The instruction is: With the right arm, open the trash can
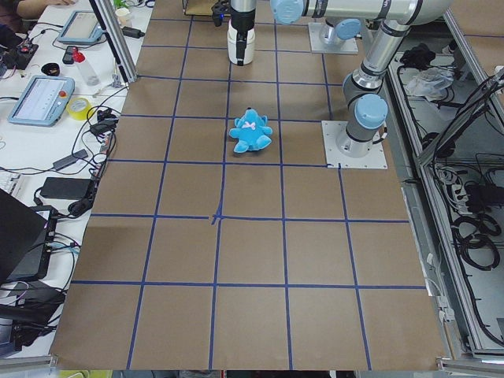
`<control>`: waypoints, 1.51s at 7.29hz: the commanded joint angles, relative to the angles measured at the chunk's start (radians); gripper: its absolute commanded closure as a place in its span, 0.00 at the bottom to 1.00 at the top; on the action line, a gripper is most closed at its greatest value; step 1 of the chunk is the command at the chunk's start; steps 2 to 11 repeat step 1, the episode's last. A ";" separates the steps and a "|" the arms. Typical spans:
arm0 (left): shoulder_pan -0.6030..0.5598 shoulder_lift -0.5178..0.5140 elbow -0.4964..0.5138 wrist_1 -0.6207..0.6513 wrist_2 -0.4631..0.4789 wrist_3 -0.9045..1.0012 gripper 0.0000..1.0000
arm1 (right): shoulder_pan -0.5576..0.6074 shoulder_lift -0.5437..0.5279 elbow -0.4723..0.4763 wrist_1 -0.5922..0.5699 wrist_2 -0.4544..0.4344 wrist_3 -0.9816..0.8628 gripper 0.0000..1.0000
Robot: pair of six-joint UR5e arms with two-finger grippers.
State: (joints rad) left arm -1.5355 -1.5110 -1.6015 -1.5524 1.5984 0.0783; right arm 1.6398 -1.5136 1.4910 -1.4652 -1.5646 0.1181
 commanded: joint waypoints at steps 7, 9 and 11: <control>0.000 0.000 0.000 0.000 0.000 0.000 0.00 | 0.000 0.000 0.000 0.000 0.000 0.000 0.00; 0.000 0.000 0.000 0.000 0.000 0.000 0.00 | 0.000 0.000 0.000 0.000 0.000 0.000 0.00; 0.000 0.000 0.000 0.000 0.000 0.000 0.00 | 0.000 0.000 0.000 0.000 0.000 0.000 0.00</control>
